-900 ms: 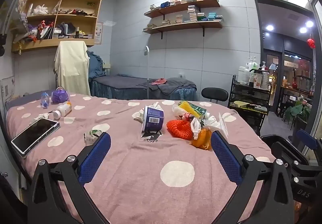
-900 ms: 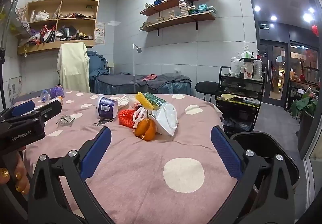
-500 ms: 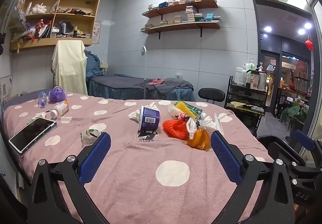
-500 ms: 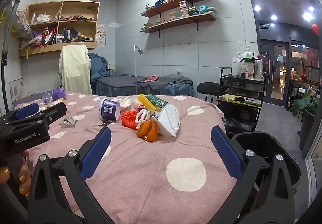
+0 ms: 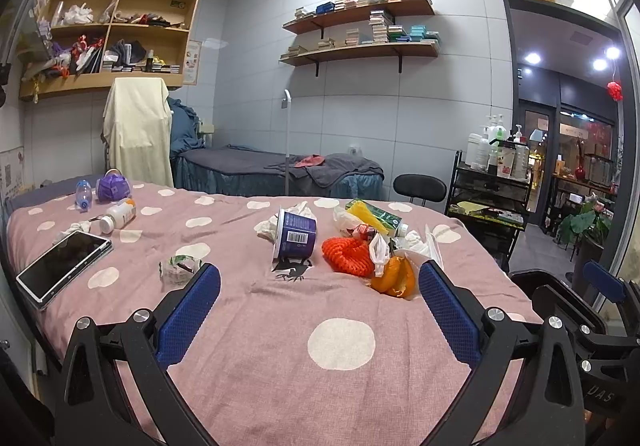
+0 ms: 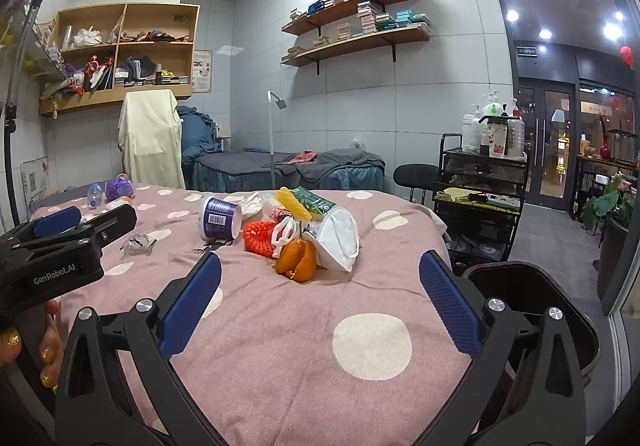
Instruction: Collect trash
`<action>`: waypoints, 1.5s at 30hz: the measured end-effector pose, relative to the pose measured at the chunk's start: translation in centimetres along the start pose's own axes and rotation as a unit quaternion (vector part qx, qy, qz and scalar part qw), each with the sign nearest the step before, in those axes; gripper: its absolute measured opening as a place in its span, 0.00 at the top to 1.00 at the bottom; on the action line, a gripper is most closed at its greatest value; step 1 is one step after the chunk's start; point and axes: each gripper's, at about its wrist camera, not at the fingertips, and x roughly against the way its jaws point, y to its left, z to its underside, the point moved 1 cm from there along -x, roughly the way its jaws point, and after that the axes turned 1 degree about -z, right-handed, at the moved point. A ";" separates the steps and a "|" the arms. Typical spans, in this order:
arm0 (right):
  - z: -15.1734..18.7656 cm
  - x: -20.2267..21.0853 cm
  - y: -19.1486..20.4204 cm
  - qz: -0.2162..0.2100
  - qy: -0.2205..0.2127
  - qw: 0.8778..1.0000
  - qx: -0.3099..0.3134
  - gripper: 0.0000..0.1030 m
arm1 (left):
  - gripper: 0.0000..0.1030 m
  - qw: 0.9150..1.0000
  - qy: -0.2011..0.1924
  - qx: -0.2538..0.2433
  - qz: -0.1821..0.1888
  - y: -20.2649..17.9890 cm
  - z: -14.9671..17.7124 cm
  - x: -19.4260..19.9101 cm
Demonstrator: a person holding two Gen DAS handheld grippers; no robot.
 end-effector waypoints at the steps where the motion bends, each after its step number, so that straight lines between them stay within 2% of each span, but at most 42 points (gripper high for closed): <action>1: 0.0 0.0 0.0 0.000 0.001 1.000 0.000 0.05 | 0.06 1.000 0.001 0.000 0.000 0.0 0.0 0.0; 45: 0.3 -0.2 0.0 -0.004 0.018 1.000 -0.006 0.05 | 0.06 1.000 0.016 0.005 -0.004 0.3 0.6 -0.6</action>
